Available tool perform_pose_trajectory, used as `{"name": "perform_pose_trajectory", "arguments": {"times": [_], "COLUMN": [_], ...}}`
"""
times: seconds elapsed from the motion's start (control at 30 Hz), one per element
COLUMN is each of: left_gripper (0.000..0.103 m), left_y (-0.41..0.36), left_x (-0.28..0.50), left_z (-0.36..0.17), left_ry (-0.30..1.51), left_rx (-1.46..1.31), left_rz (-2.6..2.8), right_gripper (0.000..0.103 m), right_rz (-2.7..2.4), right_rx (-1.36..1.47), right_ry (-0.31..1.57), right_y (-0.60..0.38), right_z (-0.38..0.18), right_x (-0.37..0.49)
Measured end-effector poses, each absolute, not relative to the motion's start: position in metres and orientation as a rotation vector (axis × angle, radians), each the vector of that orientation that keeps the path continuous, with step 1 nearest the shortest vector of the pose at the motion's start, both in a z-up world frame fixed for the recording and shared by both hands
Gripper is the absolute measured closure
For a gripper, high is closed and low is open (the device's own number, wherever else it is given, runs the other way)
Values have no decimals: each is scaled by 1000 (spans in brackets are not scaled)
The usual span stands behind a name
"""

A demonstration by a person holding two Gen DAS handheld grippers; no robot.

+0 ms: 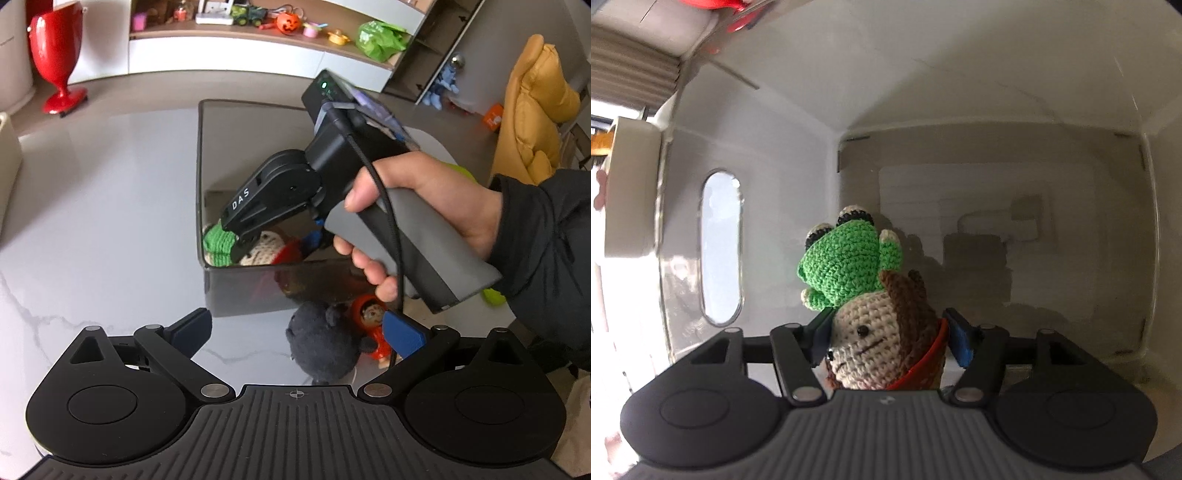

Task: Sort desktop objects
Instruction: 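Lower the crocheted doll into the clear bin and open the right tool, then grasp the black plush toy with the left tool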

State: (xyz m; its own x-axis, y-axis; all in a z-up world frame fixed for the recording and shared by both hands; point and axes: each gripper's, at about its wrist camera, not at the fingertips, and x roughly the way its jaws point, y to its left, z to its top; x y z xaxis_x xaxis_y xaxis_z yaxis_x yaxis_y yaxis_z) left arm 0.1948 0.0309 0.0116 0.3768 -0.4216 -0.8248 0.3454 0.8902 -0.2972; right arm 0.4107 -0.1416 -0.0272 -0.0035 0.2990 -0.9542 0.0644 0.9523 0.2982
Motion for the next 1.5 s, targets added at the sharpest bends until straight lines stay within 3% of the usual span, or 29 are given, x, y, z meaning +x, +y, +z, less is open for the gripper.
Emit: {"name": "perform_pose_trajectory", "arguments": {"times": [0.3, 0.6, 0.77, 0.97, 1.0, 1.07, 1.1, 1.33, 1.5], "left_gripper": [2, 2, 2, 2, 4, 28, 32, 35, 36], "left_y": [28, -27, -58, -74, -75, -76, -76, -65, -63], "left_x": [196, 205, 216, 218, 215, 212, 211, 195, 170], "left_z": [-8, -50, -78, -96, -96, -96, -95, -72, -26], "left_ry": [1186, 1323, 1373, 1391, 1375, 1343, 1331, 1268, 1154], "left_rx": [-92, -45, -3, -17, -10, 18, 33, 87, 211], "left_rz": [-490, -434, -358, -293, -302, -299, -295, -325, -369], "right_gripper": [31, 29, 19, 19, 19, 19, 19, 19, 18], "right_rz": [291, 427, 417, 398, 396, 392, 389, 396, 401], "right_rx": [-20, 121, 190, 331, 346, 375, 390, 461, 498], "right_ry": [1273, 1094, 892, 920, 929, 942, 949, 975, 962], "right_y": [-136, -213, -292, -359, -363, -370, -373, -382, -390], "right_z": [33, 81, 104, 82, 74, 63, 57, 37, 29], "right_x": [370, 319, 262, 222, 221, 219, 218, 214, 209]}}
